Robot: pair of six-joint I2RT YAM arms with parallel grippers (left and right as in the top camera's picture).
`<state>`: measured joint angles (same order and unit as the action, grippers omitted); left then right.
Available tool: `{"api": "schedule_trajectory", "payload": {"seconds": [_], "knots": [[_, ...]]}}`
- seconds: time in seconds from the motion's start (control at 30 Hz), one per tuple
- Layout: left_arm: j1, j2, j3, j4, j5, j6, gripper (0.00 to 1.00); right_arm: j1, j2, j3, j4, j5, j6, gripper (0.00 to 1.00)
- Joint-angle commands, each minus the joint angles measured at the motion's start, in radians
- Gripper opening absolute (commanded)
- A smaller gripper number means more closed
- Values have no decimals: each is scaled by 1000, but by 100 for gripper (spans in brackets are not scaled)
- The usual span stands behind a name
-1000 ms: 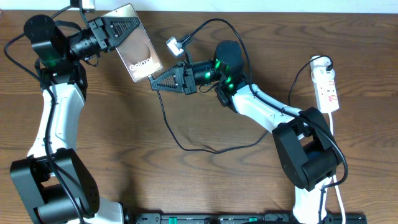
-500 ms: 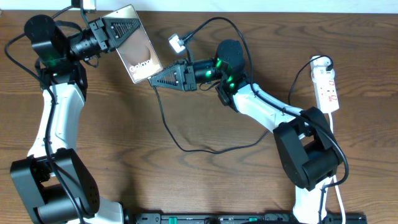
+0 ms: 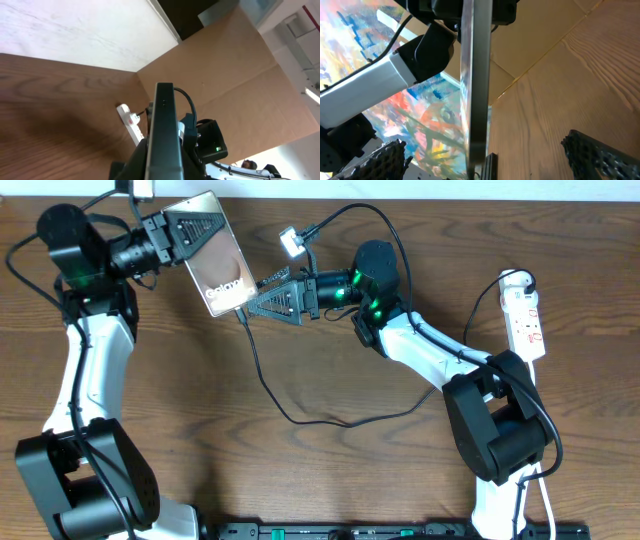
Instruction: Plug charger to phone and switch on socket
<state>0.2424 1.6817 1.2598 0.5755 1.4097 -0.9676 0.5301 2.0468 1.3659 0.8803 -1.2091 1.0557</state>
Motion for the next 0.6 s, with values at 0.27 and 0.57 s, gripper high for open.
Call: {"api": "schedule_trajectory", "payload": {"seconds": [0.27,0.57], "knots": [[175,-15,7,-295,77,157,7,-100,-10,18,-103,-5,-1,99],[193,-15,-29,-750,-35,563,7,-129,-12,20,-574,122,-258,99]]}}
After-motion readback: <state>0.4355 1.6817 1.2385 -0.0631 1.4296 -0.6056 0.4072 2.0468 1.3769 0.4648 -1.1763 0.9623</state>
